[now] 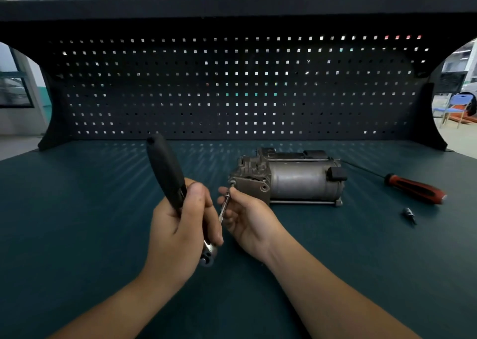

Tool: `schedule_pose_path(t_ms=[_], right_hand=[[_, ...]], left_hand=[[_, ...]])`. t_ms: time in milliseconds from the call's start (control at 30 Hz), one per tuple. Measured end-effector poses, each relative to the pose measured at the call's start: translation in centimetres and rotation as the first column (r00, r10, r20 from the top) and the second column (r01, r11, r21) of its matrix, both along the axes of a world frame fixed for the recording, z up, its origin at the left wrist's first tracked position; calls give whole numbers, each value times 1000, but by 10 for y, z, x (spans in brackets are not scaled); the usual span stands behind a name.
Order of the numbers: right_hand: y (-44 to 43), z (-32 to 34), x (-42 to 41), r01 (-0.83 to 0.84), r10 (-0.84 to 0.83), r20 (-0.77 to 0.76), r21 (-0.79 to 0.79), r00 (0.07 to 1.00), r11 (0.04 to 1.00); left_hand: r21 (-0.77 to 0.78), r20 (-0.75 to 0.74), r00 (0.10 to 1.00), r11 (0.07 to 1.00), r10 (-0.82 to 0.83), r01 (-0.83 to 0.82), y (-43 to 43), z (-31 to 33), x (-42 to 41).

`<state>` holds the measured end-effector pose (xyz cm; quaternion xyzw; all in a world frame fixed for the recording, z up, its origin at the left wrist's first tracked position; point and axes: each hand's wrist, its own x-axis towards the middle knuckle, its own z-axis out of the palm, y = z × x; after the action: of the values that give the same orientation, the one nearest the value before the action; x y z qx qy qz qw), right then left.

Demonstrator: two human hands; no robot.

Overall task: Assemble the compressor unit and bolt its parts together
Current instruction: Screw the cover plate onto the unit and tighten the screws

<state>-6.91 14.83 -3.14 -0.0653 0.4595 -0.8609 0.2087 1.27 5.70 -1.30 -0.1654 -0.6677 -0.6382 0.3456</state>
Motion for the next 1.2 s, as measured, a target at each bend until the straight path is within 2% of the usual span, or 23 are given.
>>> schedule_pose_path(t_ms=[100, 233, 300, 433, 500, 567, 733, 867, 967, 1100, 1200], right_hand=[[0, 1, -1, 40, -38, -41, 70, 998, 997], [1, 1, 0, 47, -41, -58, 120, 998, 992], [2, 2, 0, 19, -14, -45, 115, 999, 993], [5, 4, -1, -47, 52, -29, 153, 998, 987], [5, 4, -1, -41, 44, -15, 178, 999, 983], [4, 5, 0, -30, 28, 15, 141, 1000, 990], [-1, 2, -1, 21, -22, 12, 98, 1000, 995], [-2, 2, 1, 83, -81, -17, 128, 997, 988], [-1, 2, 5, 158, -144, -82, 210, 986, 965], [-1, 0, 11, 218, -171, -185, 279, 968, 935], [0, -1, 10, 233, -173, -218, 291, 961, 928]], left_hand=[[69, -19, 1000, 998, -4, 5, 4, -1, 0], [22, -53, 998, 999, -30, 31, 5, -6, 0], [-45, -63, 996, 997, -66, 63, 7, -10, 0], [-324, -83, 990, 943, -112, 80, 6, -19, 0], [-370, -86, 989, 926, -120, 80, 6, -20, 0], [-326, -97, 988, 942, -121, 84, 9, -19, 0], [-32, -79, 989, 992, -128, 125, 11, -14, 0], [66, -60, 990, 989, -128, 132, 13, -11, 0], [76, -63, 989, 988, -131, 136, 11, -10, -1], [-65, -92, 985, 988, -146, 140, 7, -13, -3], [-270, -75, 987, 956, -141, 116, 1, -13, -2]])
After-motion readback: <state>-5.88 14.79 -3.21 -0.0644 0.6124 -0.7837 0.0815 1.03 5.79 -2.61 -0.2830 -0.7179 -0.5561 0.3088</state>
